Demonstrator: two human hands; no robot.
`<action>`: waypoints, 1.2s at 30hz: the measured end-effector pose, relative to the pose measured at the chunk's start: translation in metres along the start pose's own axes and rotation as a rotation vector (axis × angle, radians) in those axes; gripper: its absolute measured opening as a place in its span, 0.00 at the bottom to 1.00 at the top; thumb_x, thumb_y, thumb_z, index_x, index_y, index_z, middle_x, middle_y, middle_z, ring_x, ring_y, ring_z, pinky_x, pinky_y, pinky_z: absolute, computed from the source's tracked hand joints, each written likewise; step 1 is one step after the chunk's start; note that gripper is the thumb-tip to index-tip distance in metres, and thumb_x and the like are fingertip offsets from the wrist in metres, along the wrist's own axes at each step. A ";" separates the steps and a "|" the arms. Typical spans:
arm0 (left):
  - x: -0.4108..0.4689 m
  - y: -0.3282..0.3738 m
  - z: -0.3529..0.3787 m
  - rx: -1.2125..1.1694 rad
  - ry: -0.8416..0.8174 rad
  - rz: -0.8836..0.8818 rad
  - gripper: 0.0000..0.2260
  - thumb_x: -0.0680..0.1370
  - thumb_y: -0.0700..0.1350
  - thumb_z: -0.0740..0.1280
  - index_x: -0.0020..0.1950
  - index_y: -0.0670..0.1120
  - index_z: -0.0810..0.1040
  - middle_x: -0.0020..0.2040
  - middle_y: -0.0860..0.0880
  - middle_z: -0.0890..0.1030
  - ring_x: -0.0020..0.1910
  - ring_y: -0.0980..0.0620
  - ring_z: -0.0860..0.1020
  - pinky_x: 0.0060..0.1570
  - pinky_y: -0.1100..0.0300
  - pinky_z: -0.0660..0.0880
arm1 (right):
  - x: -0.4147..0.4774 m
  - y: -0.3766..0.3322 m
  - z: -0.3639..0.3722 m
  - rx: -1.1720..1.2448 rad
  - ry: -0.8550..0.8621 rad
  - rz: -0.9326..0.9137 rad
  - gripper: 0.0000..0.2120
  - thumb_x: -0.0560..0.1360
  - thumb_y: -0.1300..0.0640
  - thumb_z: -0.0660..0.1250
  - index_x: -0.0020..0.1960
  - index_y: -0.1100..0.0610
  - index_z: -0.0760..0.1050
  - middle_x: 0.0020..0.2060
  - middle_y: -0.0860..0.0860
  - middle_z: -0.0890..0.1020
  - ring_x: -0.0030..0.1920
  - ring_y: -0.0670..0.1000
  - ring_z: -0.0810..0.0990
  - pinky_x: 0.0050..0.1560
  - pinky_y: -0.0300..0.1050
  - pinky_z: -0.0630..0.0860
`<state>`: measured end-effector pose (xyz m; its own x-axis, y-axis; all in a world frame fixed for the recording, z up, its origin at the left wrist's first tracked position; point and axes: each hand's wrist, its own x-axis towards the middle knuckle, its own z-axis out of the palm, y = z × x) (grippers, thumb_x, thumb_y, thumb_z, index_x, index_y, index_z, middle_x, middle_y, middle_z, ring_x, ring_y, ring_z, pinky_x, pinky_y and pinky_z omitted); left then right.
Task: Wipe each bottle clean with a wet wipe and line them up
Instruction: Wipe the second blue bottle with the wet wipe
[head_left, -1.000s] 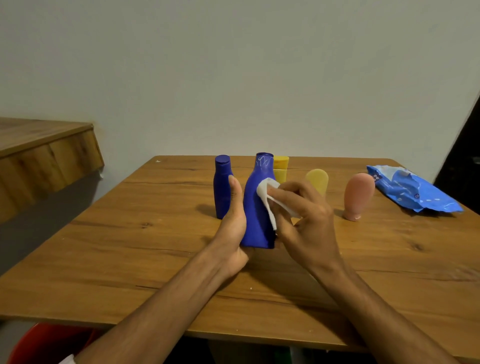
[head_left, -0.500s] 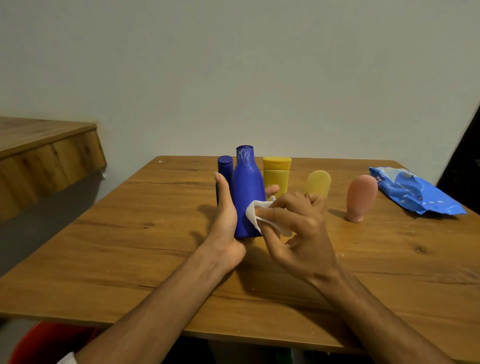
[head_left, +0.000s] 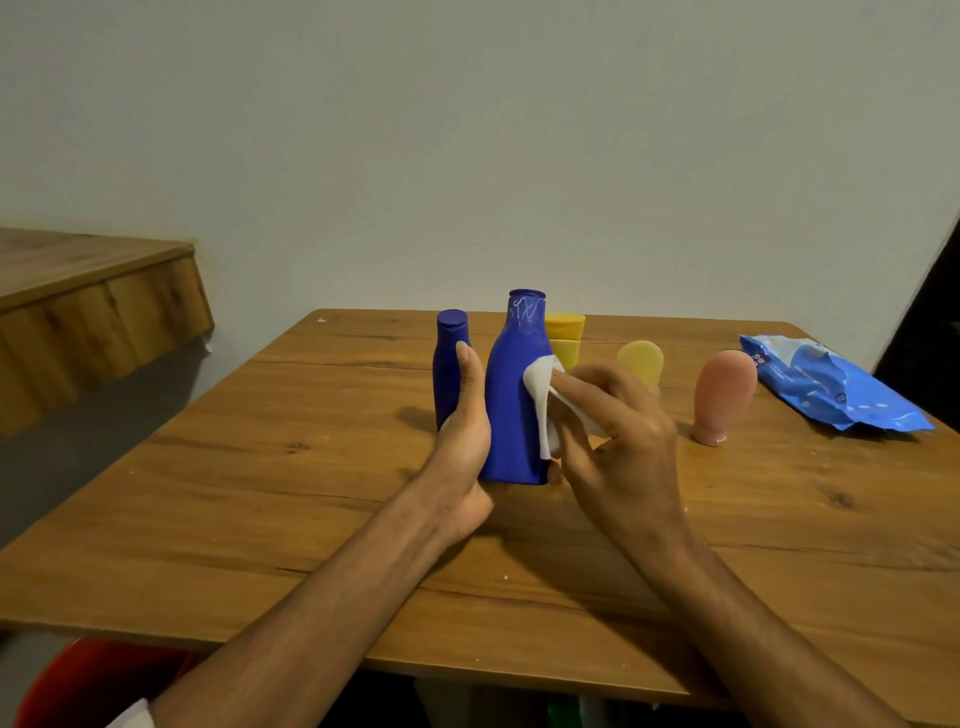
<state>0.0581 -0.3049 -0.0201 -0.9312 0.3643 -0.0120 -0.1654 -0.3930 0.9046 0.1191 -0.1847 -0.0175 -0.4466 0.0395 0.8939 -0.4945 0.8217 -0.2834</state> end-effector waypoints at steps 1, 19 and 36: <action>-0.001 -0.001 0.001 0.007 -0.015 -0.006 0.47 0.57 0.78 0.67 0.66 0.48 0.76 0.59 0.39 0.81 0.58 0.37 0.80 0.58 0.35 0.75 | 0.001 0.000 0.000 -0.012 0.011 0.008 0.15 0.75 0.54 0.62 0.55 0.60 0.79 0.48 0.55 0.80 0.47 0.54 0.78 0.41 0.52 0.77; -0.008 -0.001 0.000 -0.023 -0.184 -0.066 0.34 0.74 0.71 0.54 0.58 0.43 0.79 0.43 0.40 0.81 0.35 0.44 0.80 0.31 0.54 0.78 | 0.004 0.009 0.002 0.092 0.034 0.090 0.13 0.75 0.55 0.64 0.58 0.58 0.79 0.49 0.50 0.78 0.50 0.49 0.77 0.43 0.58 0.78; -0.006 0.002 0.001 -0.062 -0.013 -0.001 0.38 0.67 0.72 0.58 0.64 0.47 0.77 0.58 0.40 0.82 0.55 0.40 0.81 0.53 0.43 0.79 | 0.003 0.002 0.002 0.122 -0.050 0.083 0.17 0.73 0.49 0.63 0.54 0.58 0.82 0.48 0.48 0.79 0.49 0.55 0.78 0.43 0.49 0.78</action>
<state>0.0633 -0.3066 -0.0181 -0.9268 0.3754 -0.0071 -0.1866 -0.4441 0.8763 0.1156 -0.1836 -0.0164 -0.5249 0.0740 0.8479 -0.5394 0.7417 -0.3986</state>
